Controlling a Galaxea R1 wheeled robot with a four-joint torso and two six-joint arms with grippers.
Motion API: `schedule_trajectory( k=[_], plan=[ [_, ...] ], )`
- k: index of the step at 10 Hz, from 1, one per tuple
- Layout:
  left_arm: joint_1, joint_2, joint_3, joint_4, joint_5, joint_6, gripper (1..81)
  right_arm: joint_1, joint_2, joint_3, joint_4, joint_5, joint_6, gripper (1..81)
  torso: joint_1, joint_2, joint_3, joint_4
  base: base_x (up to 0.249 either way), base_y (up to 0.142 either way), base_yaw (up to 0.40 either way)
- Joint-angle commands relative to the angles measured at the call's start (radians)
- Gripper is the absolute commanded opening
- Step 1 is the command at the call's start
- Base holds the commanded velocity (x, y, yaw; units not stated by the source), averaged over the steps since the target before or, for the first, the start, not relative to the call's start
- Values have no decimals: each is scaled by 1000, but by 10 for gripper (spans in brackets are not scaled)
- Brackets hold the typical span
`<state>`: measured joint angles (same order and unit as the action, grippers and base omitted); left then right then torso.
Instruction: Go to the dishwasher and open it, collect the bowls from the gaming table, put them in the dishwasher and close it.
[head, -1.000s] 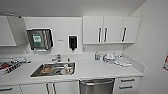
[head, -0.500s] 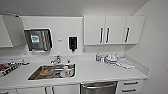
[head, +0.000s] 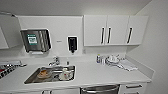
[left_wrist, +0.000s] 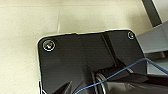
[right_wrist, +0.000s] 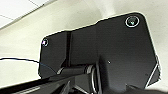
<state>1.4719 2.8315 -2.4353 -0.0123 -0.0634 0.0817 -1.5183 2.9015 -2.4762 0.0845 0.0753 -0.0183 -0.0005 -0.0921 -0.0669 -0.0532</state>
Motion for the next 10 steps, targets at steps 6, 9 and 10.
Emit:
schedule_trajectory(
  k=[6,9,10],
  plan=[
    [-61,-13,7,-1,47,3,811,54,-3,7,-6,-51,-3,811,1,0,0,0,126,0,0],
    [-63,-13,7,-1,47,3,811,51,-3,7,-9,-51,-3,811,1,0,0,0,55,0,0],
    [-63,-13,7,-3,45,3,811,48,-3,8,-3,-51,-3,811,1,0,0,0,0,0,0]
  ],
)
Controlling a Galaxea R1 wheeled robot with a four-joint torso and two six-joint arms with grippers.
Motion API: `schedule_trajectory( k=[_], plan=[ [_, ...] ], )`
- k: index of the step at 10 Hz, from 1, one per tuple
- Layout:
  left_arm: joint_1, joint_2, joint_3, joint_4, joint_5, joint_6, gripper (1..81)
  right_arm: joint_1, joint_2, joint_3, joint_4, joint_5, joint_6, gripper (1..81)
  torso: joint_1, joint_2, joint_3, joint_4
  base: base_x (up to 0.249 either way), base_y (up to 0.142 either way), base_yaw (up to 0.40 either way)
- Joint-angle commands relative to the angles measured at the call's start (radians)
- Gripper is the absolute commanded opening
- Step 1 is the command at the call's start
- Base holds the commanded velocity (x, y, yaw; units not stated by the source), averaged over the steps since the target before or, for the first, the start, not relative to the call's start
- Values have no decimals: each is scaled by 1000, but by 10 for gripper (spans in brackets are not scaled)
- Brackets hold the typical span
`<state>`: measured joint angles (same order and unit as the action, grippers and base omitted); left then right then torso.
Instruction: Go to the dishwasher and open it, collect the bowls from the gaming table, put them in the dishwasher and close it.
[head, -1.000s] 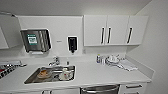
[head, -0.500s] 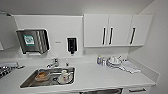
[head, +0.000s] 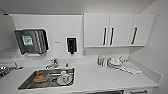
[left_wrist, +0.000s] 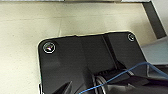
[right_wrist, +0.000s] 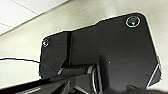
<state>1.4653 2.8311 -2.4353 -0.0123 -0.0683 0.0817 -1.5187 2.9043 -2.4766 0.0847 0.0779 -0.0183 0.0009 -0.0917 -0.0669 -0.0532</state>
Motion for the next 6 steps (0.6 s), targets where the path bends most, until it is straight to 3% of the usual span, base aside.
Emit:
schedule_trajectory(
  k=[1,4,6],
  plan=[
    [-56,-13,7,-3,51,3,811,48,-6,7,1,-53,-3,811,0,0,0,0,0,0,0],
    [-44,-25,13,2,47,3,811,47,-17,38,4,-55,1,811,-1,0,0,0,0,0,0],
    [-41,-73,47,8,47,4,811,42,-76,129,4,-55,6,811,-1,0,0,0,0,0,0]
  ],
)
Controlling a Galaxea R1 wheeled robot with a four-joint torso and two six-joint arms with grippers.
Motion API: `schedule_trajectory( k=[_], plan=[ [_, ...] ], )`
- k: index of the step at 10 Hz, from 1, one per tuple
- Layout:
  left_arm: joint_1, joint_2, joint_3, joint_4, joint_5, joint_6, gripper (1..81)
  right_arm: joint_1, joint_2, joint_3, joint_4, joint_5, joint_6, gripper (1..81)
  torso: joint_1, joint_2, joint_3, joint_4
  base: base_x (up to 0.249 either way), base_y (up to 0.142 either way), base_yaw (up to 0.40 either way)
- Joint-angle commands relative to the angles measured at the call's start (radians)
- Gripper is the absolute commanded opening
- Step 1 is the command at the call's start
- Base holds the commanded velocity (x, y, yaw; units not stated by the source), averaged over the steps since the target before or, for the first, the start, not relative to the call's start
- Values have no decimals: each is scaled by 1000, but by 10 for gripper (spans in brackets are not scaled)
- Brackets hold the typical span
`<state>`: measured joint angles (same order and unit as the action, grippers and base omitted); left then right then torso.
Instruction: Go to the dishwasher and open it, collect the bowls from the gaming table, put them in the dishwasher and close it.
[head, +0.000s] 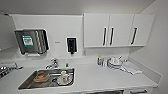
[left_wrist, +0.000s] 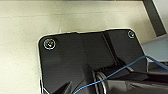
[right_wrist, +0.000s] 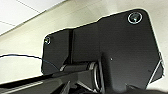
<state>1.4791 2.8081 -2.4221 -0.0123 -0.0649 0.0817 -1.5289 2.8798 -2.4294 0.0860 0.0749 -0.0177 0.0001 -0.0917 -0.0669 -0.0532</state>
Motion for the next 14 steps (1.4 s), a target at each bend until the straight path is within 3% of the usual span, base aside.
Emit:
schedule_trajectory(
  k=[1,3,4,7,8,9,10,12,14],
  plan=[
    [-52,-91,79,11,40,6,811,57,-95,149,3,-52,5,811,0,0,0,0,0,0,0],
    [-50,-198,209,9,3,7,811,65,-191,289,6,-90,8,811,0,0,0,0,0,0,0],
    [-43,-255,271,11,-33,7,811,68,-238,359,8,-95,10,811,64,-100,0,0,0,0,0],
    [-43,-473,509,11,-93,6,811,108,-456,660,15,-103,24,811,97,-155,0,0,0,0,0],
    [-44,-526,570,11,-110,6,811,117,-504,713,20,-101,25,811,121,-192,0,0,0,0,0],
    [-43,-595,646,11,-127,6,811,124,-556,763,26,-96,25,811,143,-228,-64,0,0,0,0],
    [-43,-671,737,11,-160,7,811,135,-607,819,31,-92,27,811,165,-264,-101,0,0,0,0],
    [-47,-795,902,17,-199,16,811,161,-667,877,54,-87,36,811,202,-324,-148,0,0,0,0],
    [-56,-881,1017,63,-214,13,811,193,-713,935,69,-84,36,811,249,-397,-203,0,0,0,0]
  ],
)
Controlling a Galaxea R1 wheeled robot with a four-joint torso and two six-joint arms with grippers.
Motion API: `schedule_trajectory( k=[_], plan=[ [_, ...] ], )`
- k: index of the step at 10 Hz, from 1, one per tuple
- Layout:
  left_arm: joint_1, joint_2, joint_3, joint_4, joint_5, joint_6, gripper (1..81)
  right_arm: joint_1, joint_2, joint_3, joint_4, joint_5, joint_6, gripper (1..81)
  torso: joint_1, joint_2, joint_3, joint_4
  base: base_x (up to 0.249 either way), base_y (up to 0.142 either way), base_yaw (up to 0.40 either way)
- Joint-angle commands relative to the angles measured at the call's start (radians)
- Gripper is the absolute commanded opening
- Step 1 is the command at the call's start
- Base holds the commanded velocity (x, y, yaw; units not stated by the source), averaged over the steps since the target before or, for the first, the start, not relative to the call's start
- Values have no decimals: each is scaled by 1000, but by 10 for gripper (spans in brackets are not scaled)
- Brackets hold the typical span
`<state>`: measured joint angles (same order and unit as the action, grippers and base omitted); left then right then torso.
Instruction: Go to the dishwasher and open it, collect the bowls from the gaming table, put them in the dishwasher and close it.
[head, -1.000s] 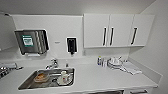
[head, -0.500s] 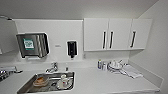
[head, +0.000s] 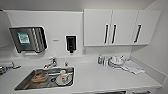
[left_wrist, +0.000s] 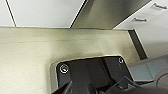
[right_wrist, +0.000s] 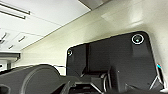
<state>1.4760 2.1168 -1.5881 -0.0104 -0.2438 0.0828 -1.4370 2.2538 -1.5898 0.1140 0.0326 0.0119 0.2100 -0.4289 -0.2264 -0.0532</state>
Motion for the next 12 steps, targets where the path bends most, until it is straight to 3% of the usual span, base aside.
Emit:
schedule_trajectory(
  k=[1,6,8,9,12],
  plan=[
    [-71,-240,238,63,-46,11,811,121,-103,113,56,-42,6,811,61,-95,4,0,0,0,0],
    [-230,-509,508,63,-43,0,811,195,-118,131,69,-43,20,811,167,-260,-27,0,0,0,0],
    [-246,-553,569,83,-45,2,811,215,-141,139,69,-43,57,811,214,-335,-28,0,0,0,0],
    [-260,-560,585,84,-45,2,811,230,-156,154,69,-43,72,811,237,-372,-94,0,0,0,0],
    [-265,-570,617,107,-46,2,811,270,-205,231,69,-43,100,811,291,-461,-175,0,0,0,0]
  ],
)
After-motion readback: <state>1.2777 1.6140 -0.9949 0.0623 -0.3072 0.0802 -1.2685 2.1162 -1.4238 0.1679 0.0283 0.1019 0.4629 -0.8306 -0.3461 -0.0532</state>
